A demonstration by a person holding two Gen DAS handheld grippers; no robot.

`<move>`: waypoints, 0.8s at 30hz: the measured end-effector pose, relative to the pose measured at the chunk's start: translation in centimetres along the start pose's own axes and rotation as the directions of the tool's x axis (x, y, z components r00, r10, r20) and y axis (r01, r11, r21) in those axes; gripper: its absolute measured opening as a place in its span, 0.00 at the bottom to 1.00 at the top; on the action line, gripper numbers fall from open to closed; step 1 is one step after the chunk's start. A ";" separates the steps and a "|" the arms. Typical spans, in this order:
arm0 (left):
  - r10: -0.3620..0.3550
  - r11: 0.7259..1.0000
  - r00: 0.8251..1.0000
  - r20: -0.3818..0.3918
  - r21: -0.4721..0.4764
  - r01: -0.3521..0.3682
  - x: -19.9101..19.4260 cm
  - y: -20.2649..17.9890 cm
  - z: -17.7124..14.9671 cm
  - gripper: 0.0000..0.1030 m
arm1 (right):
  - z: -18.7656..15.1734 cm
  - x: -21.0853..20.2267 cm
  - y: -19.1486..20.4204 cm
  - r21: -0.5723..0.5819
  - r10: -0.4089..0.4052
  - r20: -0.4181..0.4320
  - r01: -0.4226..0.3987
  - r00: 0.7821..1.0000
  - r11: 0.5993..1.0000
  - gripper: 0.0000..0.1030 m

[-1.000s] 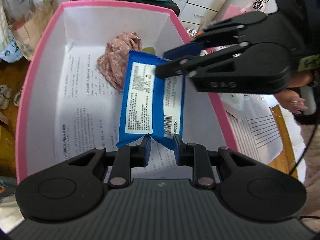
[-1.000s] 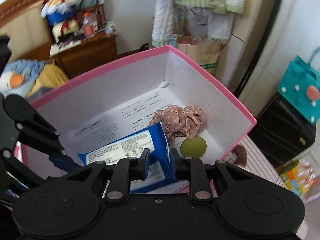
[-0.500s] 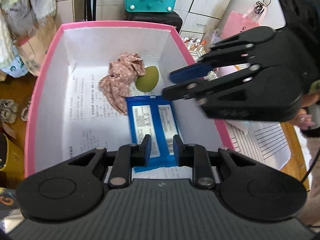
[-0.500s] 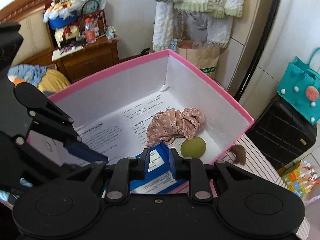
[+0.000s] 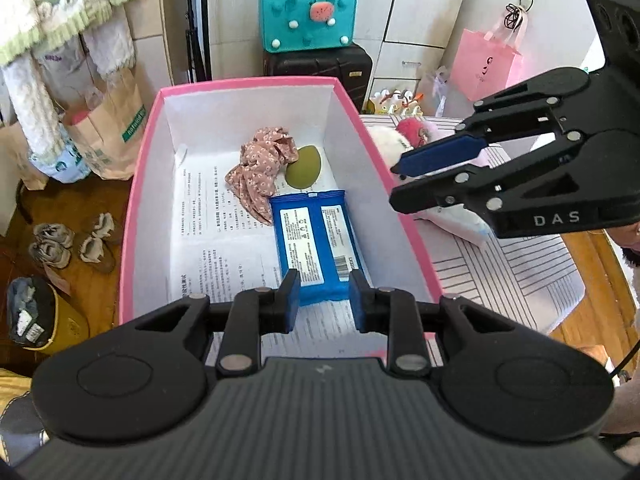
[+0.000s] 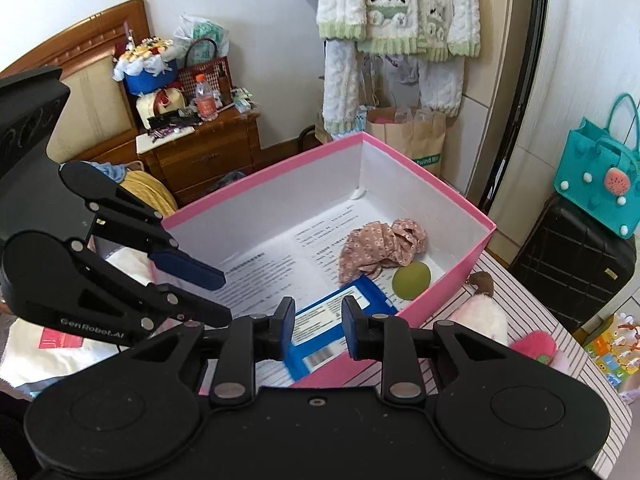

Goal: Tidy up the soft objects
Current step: 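Lower the wet-wipes pack onto the box floor and open the left gripper, then move both grippers toward the purple plush bunny on the table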

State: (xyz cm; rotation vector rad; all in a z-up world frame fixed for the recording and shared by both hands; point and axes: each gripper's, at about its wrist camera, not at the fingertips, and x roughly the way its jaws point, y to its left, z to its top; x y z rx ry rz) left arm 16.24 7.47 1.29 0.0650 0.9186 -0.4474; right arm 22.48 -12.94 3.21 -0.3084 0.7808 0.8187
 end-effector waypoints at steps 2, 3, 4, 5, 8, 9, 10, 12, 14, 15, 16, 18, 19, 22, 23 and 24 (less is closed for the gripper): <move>0.014 1.000 1.000 0.010 0.006 -0.014 -1.1 -0.6 -0.3 0.28 | -0.4 -1.2 0.6 -0.004 0.004 0.014 -0.004 1.000 1.000 0.30; 0.022 1.000 1.000 0.015 0.013 -0.022 -1.6 -1.0 -0.6 0.32 | -0.7 -1.8 0.9 -0.007 0.005 0.023 -0.005 1.000 1.000 0.30; 0.029 0.999 0.999 0.019 0.022 -0.029 -2.2 -1.4 -0.8 0.37 | -0.9 -2.4 1.2 -0.009 0.006 0.031 -0.006 1.000 1.000 0.31; 0.035 0.999 0.999 0.019 0.029 -0.035 -2.6 -1.8 -1.0 0.39 | -1.1 -2.9 1.6 -0.012 0.007 0.039 -0.006 0.999 1.000 0.32; 0.046 0.998 0.999 0.011 0.031 -0.046 -3.9 -2.6 -1.5 0.41 | -1.8 -4.6 2.5 -0.018 0.009 0.062 -0.008 0.998 1.000 0.35; 0.050 0.998 0.999 0.009 0.034 -0.051 -4.2 -2.9 -1.7 0.43 | -2.1 -5.2 2.8 -0.020 0.010 0.066 -0.008 0.998 1.000 0.36; 0.057 0.998 0.998 0.009 0.039 -0.057 -4.6 -3.2 -1.9 0.47 | -2.4 -5.7 3.1 -0.022 0.009 0.070 -0.008 0.998 1.000 0.38; 0.069 0.997 0.998 0.013 0.042 -0.069 -5.4 -3.8 -2.3 0.50 | -2.8 -6.5 3.6 -0.025 0.010 0.076 -0.008 0.997 1.000 0.40; 0.071 0.996 0.997 0.017 0.050 -0.072 -6.2 -4.3 -2.8 0.53 | -3.4 -7.5 4.2 -0.032 0.009 0.082 -0.007 0.997 0.999 0.44; 0.072 0.996 0.997 0.018 0.055 -0.073 -6.5 -4.6 -3.0 0.54 | -3.7 -7.9 4.4 -0.036 0.005 0.084 -0.002 0.996 0.999 0.46; 0.073 0.995 0.997 0.020 0.060 -0.074 -6.9 -4.9 -3.3 0.56 | -4.0 -8.3 4.7 -0.040 0.000 0.085 0.003 0.996 0.999 0.48; 0.077 0.995 0.997 0.021 0.064 -0.078 -7.4 -5.3 -3.7 0.58 | -4.7 -9.1 5.1 -0.047 -0.013 0.088 0.017 0.996 0.999 0.51; 0.079 0.995 0.997 0.020 0.066 -0.080 -7.6 -5.5 -3.9 0.60 | -5.0 -9.5 5.2 -0.049 -0.018 0.090 0.022 0.996 0.999 0.53; 0.092 0.993 0.996 0.022 0.078 -0.094 -8.1 -6.4 -4.6 0.64 | -6.1 -10.5 5.6 -0.047 -0.033 0.093 0.038 0.995 0.998 0.59; 0.096 0.992 0.995 0.023 0.083 -0.098 -8.2 -6.7 -4.9 0.66 | -6.6 -10.8 5.7 -0.047 -0.038 0.093 0.043 0.995 0.998 0.60; 0.098 0.991 0.995 0.024 0.086 -0.100 -8.2 -7.0 -5.1 0.67 | -7.0 -11.1 5.8 -0.046 -0.044 0.092 0.048 0.995 0.998 0.61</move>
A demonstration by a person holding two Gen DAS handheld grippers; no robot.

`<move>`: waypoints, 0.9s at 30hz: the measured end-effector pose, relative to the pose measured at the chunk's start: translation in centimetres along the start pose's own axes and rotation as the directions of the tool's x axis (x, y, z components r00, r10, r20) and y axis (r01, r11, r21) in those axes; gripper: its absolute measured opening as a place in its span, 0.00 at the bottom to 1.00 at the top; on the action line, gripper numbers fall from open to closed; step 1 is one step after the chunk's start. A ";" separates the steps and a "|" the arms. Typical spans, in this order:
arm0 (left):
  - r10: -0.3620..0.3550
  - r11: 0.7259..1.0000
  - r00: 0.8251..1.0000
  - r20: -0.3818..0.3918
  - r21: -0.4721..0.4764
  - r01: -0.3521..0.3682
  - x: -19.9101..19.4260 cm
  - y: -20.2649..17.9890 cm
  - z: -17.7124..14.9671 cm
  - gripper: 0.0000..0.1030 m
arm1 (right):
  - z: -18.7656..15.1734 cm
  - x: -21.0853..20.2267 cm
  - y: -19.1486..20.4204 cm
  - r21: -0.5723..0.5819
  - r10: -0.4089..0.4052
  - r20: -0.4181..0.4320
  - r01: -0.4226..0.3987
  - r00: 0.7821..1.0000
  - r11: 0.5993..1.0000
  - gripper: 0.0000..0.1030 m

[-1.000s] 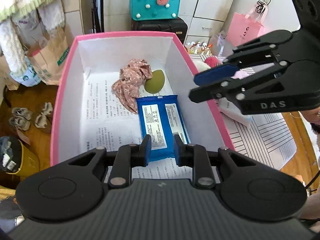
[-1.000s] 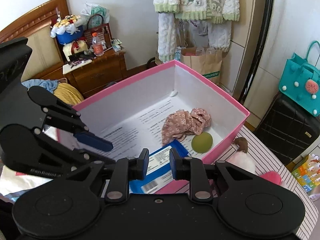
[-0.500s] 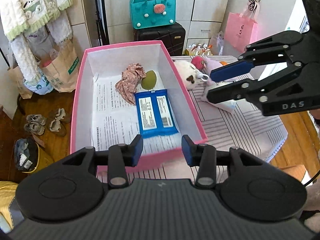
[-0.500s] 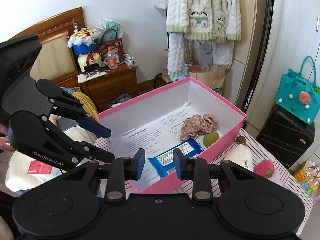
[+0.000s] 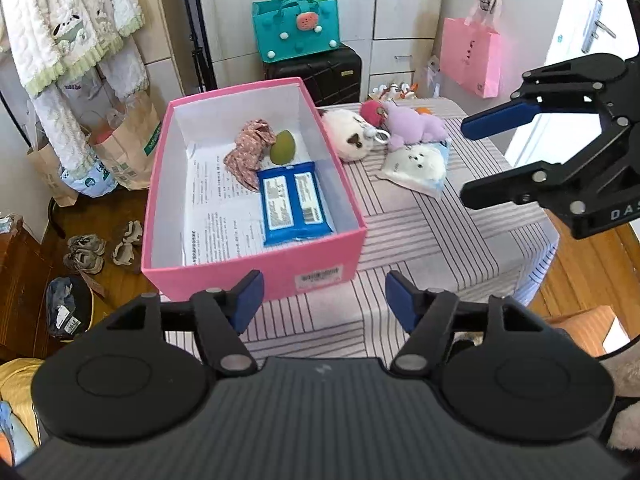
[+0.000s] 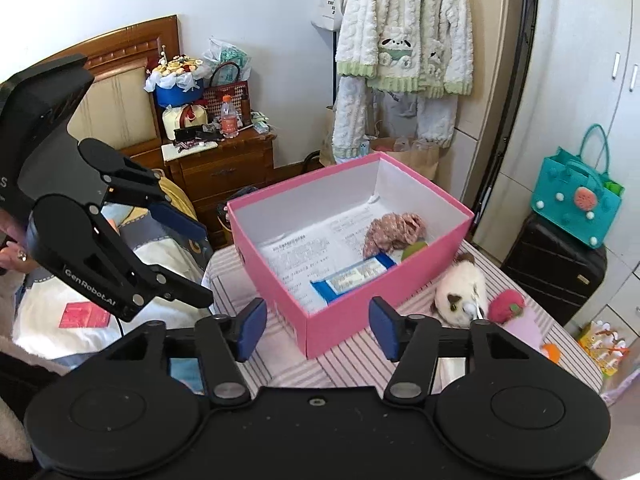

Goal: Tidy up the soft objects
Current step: 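Move both grippers toward the purple plush bunny on the table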

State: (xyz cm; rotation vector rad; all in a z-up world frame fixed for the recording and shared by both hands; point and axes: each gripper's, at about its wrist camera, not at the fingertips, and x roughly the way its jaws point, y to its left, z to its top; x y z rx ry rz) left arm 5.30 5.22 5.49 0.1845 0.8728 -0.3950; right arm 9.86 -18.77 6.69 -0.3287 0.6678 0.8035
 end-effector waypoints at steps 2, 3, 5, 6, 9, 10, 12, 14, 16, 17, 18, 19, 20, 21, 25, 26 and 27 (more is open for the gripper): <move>-0.001 1.000 1.000 -0.001 0.013 0.001 -0.1 -0.7 -0.4 0.69 | -1.0 -0.6 0.1 0.002 -0.010 0.000 0.010 1.000 1.000 0.63; -0.002 1.000 1.000 -0.002 0.019 0.002 -0.1 -1.0 -0.7 0.69 | -1.5 -1.0 0.1 0.004 -0.011 -0.001 0.011 1.000 1.000 0.64; -0.007 0.999 1.000 -0.004 0.031 0.007 -0.1 -1.7 -1.1 0.71 | -2.7 -1.6 0.3 0.013 -0.011 -0.003 0.011 1.000 1.000 0.66; -0.010 0.999 1.000 -0.008 0.035 0.010 0.0 -2.0 -1.4 0.71 | -3.2 -1.8 0.3 0.016 -0.012 -0.005 0.012 1.000 1.000 0.67; -0.024 0.999 1.000 -0.021 0.045 0.025 0.2 -3.1 -1.9 0.74 | -4.9 -2.5 0.6 0.025 -0.018 -0.013 0.018 1.000 1.000 0.69; -0.025 0.998 0.999 -0.023 0.051 0.027 0.2 -3.5 -2.1 0.76 | -5.5 -2.6 0.7 0.030 -0.018 -0.016 0.019 1.000 0.999 0.70; -0.028 0.998 0.999 -0.025 0.062 0.030 0.3 -4.2 -2.4 0.78 | -6.6 -2.9 0.7 0.042 -0.017 -0.019 0.018 1.000 0.999 0.71; -0.036 0.997 0.999 -0.029 0.068 0.038 0.6 -4.9 -2.8 0.80 | -7.8 -2.9 0.7 0.053 -0.014 -0.022 0.015 1.000 0.998 0.74; -0.047 0.996 0.998 -0.031 0.069 0.049 0.9 -5.5 -3.2 0.81 | -9.0 -3.0 0.5 0.074 -0.018 -0.016 0.019 1.000 0.997 0.82; -0.052 0.996 0.998 -0.030 0.068 0.054 1.1 -5.9 -3.3 0.83 | -9.6 -3.0 0.3 0.087 -0.016 -0.009 0.017 1.000 0.996 0.82; -0.058 0.996 0.998 -0.027 0.068 0.060 1.2 -6.2 -3.5 0.84 | -10.3 -3.0 0.1 0.097 -0.013 -0.004 0.013 1.000 0.995 0.83; -0.065 0.995 0.998 -0.020 0.069 0.066 1.3 -6.5 -3.7 0.85 | -11.0 -2.9 -0.3 0.116 -0.009 0.002 0.009 1.000 0.993 0.83; -0.071 0.995 0.997 -0.009 0.074 0.072 1.4 -6.9 -3.8 0.86 | -11.5 -2.8 -0.5 0.133 -0.010 0.006 0.009 1.000 0.991 0.83; -0.076 0.994 0.997 0.006 0.084 0.075 1.5 -7.4 -3.9 0.88 | -12.1 -2.7 -0.8 0.148 -0.011 0.010 0.009 1.000 0.989 0.83; -0.090 0.991 0.994 0.066 0.110 0.083 1.9 -9.1 -4.1 0.92 | -14.2 -2.4 -1.8 0.185 -0.030 0.017 0.026 0.999 0.982 0.84; -0.097 0.989 0.992 0.077 0.117 0.087 2.1 -9.5 -4.0 0.92 | -14.6 -2.4 -2.0 0.190 -0.035 0.015 0.032 0.999 0.981 0.84; -0.102 0.988 0.991 0.083 0.123 0.092 2.3 -9.8 -3.9 0.92 | -14.8 -2.4 -2.3 0.192 -0.042 0.013 0.038 0.999 0.981 0.84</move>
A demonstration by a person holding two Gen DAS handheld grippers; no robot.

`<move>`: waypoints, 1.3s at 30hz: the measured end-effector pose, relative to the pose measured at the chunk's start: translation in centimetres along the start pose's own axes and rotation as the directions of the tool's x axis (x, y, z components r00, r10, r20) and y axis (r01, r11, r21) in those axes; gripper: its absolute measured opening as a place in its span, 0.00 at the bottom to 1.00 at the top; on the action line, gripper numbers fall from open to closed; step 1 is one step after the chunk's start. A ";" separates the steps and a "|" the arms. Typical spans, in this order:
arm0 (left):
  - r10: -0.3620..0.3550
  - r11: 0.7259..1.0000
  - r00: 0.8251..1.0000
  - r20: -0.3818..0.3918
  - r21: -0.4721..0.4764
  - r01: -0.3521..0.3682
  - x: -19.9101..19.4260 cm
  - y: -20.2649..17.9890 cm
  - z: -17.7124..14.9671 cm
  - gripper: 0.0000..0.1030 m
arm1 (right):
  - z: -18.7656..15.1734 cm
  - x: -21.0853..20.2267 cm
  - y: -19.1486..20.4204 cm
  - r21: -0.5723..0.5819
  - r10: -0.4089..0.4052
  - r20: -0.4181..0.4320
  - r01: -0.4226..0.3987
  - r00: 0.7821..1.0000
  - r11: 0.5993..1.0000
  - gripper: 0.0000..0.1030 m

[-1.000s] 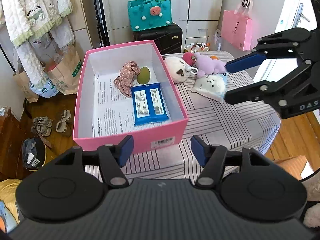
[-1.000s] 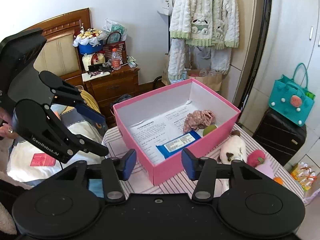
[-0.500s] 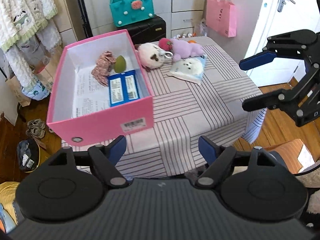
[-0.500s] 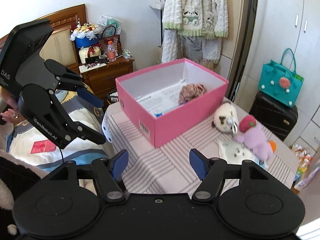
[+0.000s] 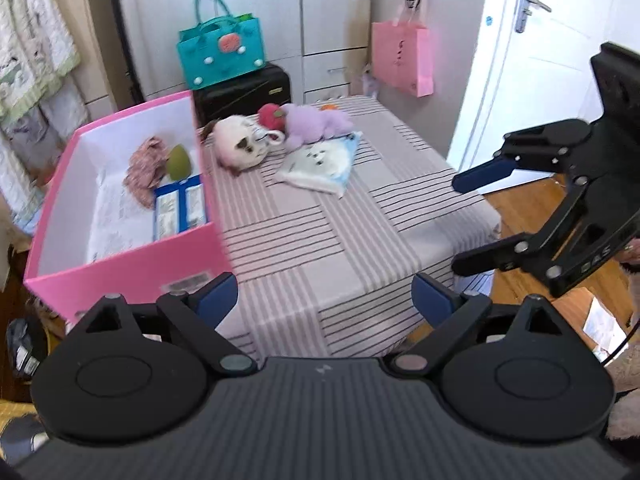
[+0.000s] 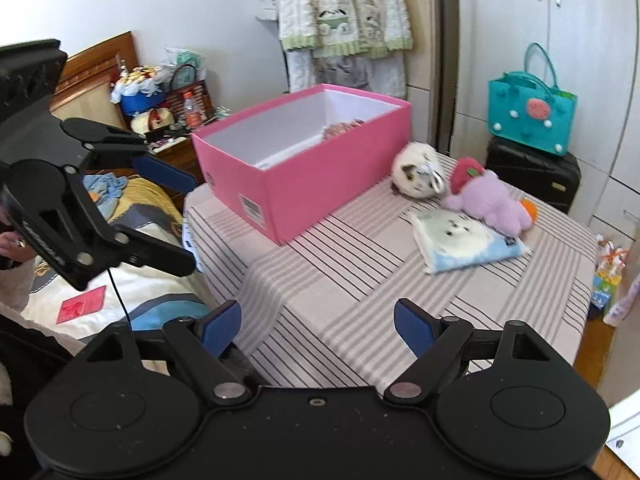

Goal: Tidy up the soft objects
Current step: 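Move both grippers toward the purple plush bunny on the table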

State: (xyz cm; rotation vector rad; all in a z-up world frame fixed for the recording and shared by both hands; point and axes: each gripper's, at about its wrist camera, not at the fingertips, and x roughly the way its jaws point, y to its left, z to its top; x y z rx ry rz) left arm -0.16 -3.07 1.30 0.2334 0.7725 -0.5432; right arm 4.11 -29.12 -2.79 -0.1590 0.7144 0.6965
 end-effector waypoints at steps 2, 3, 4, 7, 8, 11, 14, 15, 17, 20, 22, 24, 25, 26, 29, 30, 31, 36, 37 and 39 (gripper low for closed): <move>-0.017 1.000 1.000 0.009 0.008 0.017 0.5 -0.5 0.4 0.93 | -0.3 0.0 -0.7 -0.001 -0.019 0.010 0.019 1.000 1.000 0.85; -0.026 1.000 1.000 0.015 0.008 0.026 0.7 -0.7 0.7 0.94 | -0.3 0.0 -1.1 -0.002 -0.028 0.018 0.028 0.999 1.000 0.85; -0.030 1.000 0.999 0.023 0.007 0.030 0.9 -0.9 1.0 0.94 | -0.4 -0.1 -1.5 0.000 -0.039 0.033 0.039 0.999 0.999 0.85; -0.035 0.999 0.998 0.050 0.010 0.034 1.5 -1.2 2.0 0.94 | -0.3 -0.4 -2.8 0.009 -0.067 0.086 0.067 0.994 0.998 0.86; -0.036 0.999 0.998 0.057 0.018 0.035 1.7 -1.3 2.5 0.94 | -0.3 -0.5 -3.3 0.016 -0.088 0.115 0.087 0.989 0.996 0.86; -0.045 0.999 0.994 0.096 0.020 0.043 2.5 -1.4 3.8 0.94 | -0.3 -0.3 -4.7 0.024 -0.142 0.197 0.140 0.970 0.990 0.87; -0.062 0.998 0.990 0.126 0.018 0.060 3.5 -1.5 5.0 0.93 | -0.3 0.3 -6.4 0.053 -0.175 0.248 0.167 0.953 0.985 0.87; -0.068 0.998 0.989 0.133 0.018 0.067 4.0 -1.5 5.3 0.93 | -0.3 0.7 -7.2 0.066 -0.185 0.264 0.173 0.947 0.983 0.87; -0.081 0.997 0.984 0.161 0.023 0.078 5.0 -1.6 6.0 0.93 | -0.4 1.5 -8.3 0.081 -0.212 0.285 0.197 0.935 0.977 0.87; -0.067 0.997 0.974 0.218 0.048 0.058 6.5 -2.0 6.7 0.93 | -0.5 2.8 -9.7 0.077 -0.242 0.296 0.229 0.924 0.970 0.87; -0.045 0.997 0.967 0.249 0.064 0.030 7.6 -2.1 7.2 0.93 | -0.5 3.8 -10.6 0.063 -0.248 0.292 0.240 0.924 0.969 0.87; -0.032 0.997 0.962 0.271 0.070 0.014 8.7 -1.9 7.8 0.93 | -0.2 4.9 -11.4 0.048 -0.268 0.279 0.265 0.922 0.963 0.87; -0.019 0.998 0.959 0.282 0.069 -0.001 9.3 -1.9 8.1 0.93 | -0.1 5.4 -11.6 0.042 -0.278 0.276 0.278 0.920 0.960 0.87; -0.009 0.997 0.958 0.287 0.071 -0.012 9.9 -1.8 8.4 0.93 | 0.0 5.9 -12.0 0.034 -0.288 0.274 0.290 0.918 0.956 0.87; 0.006 0.998 0.958 0.288 0.054 -0.023 12.1 -1.3 9.5 0.93 | 0.5 7.4 -13.0 0.013 -0.307 0.271 0.315 0.912 0.949 0.87; 0.011 0.999 0.959 0.285 0.039 -0.023 13.0 -1.1 9.9 0.93 | 0.8 7.9 -13.4 0.007 -0.304 0.266 0.313 0.915 0.950 0.87; 0.013 0.999 0.959 0.283 0.028 -0.022 13.8 -1.0 10.2 0.93 | 1.0 8.4 -13.7 0.005 -0.299 0.256 0.308 0.919 0.952 0.87; 0.068 0.998 0.950 0.305 -0.004 -0.070 16.7 -0.7 11.6 0.92 | 2.2 10.8 -16.1 0.033 -0.272 0.213 0.272 0.938 0.962 0.87; 0.079 0.997 0.951 0.300 -0.014 -0.079 17.3 -0.6 11.9 0.92 | 2.5 11.4 -16.7 0.044 -0.265 0.202 0.262 0.943 0.964 0.87; 0.109 0.994 0.957 0.269 -0.057 -0.098 18.3 -0.4 12.6 0.92 | 2.8 12.3 -17.6 0.059 -0.254 0.184 0.247 0.949 0.967 0.87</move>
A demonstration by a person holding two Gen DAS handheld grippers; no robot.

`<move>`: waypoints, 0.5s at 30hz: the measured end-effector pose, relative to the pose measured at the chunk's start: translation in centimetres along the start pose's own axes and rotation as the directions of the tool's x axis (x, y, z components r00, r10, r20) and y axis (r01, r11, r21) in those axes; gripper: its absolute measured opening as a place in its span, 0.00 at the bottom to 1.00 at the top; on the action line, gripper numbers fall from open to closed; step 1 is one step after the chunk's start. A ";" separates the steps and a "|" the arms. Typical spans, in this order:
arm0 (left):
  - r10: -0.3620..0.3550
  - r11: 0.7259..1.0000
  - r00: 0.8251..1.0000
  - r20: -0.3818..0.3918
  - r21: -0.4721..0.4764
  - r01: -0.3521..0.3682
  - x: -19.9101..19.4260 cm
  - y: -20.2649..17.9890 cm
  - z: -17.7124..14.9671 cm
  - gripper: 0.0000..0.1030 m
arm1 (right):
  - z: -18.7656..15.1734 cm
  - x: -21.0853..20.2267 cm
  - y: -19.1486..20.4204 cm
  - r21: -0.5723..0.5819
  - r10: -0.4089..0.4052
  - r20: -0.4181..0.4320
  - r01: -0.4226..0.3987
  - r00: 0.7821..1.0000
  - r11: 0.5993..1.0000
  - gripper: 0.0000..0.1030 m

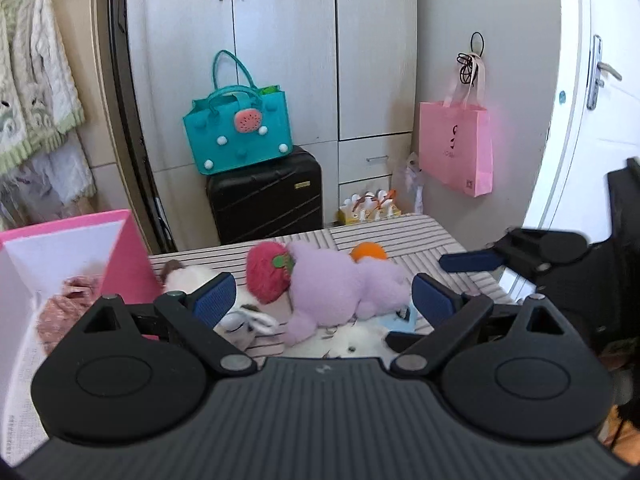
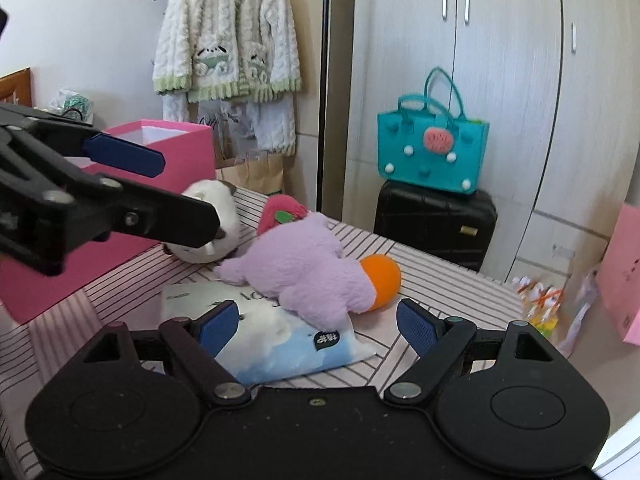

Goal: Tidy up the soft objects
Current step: 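Move both grippers toward the purple plush bunny on the table, then close both grippers on the purple plush bunny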

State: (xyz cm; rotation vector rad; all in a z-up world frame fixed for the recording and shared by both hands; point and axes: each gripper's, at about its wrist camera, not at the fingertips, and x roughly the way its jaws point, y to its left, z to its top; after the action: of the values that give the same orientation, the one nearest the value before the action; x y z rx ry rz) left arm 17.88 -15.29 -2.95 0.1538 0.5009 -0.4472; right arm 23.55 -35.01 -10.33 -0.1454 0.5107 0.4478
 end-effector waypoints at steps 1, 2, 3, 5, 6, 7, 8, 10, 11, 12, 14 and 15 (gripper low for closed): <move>0.005 1.000 1.000 -0.004 -0.015 -0.005 0.5 0.0 0.2 0.91 | 0.0 0.7 -0.2 0.011 0.003 -0.011 -0.002 1.000 1.000 0.87; -0.008 1.000 1.000 -0.007 -0.025 0.008 0.9 0.1 0.3 0.91 | 0.1 1.2 -0.5 0.022 0.009 -0.023 -0.009 1.000 1.000 0.87; -0.015 0.999 1.000 -0.018 -0.046 0.014 1.4 0.2 0.5 0.91 | 0.1 1.6 -0.7 0.031 0.016 -0.033 -0.015 0.999 0.999 0.87; -0.033 0.996 0.999 -0.032 -0.083 0.030 2.4 0.5 0.6 0.90 | 0.2 2.5 -1.0 0.053 0.037 -0.048 -0.035 0.998 0.998 0.87; -0.043 0.994 0.998 -0.038 -0.102 0.039 2.9 0.7 0.6 0.90 | 0.3 2.7 -1.1 0.058 0.047 -0.052 -0.044 0.998 0.997 0.87; -0.043 0.992 0.998 -0.043 -0.120 0.037 3.5 0.8 0.7 0.90 | 0.4 3.0 -1.1 0.058 0.055 -0.054 -0.052 0.997 0.997 0.87; -0.044 0.990 0.998 -0.045 -0.133 0.038 4.0 0.9 0.7 0.88 | 0.4 3.2 -1.1 0.056 0.060 -0.054 -0.057 0.997 0.997 0.87; -0.054 0.992 0.994 -0.093 -0.116 0.043 5.6 0.8 0.8 0.87 | 0.4 3.8 -1.1 0.057 0.065 -0.053 -0.062 0.996 0.996 0.85; -0.059 0.992 0.991 -0.122 -0.119 0.044 6.3 0.8 0.8 0.87 | 0.4 4.0 -1.2 0.060 0.066 -0.052 -0.063 0.996 0.996 0.85; -0.067 0.988 0.989 -0.132 -0.147 0.047 6.9 1.1 0.7 0.87 | 0.3 4.1 -1.1 0.062 0.071 -0.048 -0.068 0.996 0.996 0.83; -0.082 0.983 0.987 -0.139 -0.176 0.057 7.6 1.4 0.7 0.87 | 0.3 4.1 -1.2 0.065 0.081 -0.036 -0.078 0.996 0.995 0.78; -0.083 0.982 0.988 -0.133 -0.178 0.059 7.9 1.5 0.7 0.87 | 0.2 4.0 -1.1 0.063 0.086 -0.027 -0.085 0.996 0.994 0.75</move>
State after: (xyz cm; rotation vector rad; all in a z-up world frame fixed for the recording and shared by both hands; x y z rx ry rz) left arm 25.00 -17.13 -6.21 -0.0012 0.6821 -0.4623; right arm 27.25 -34.46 -12.13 -0.0710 0.5605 0.5137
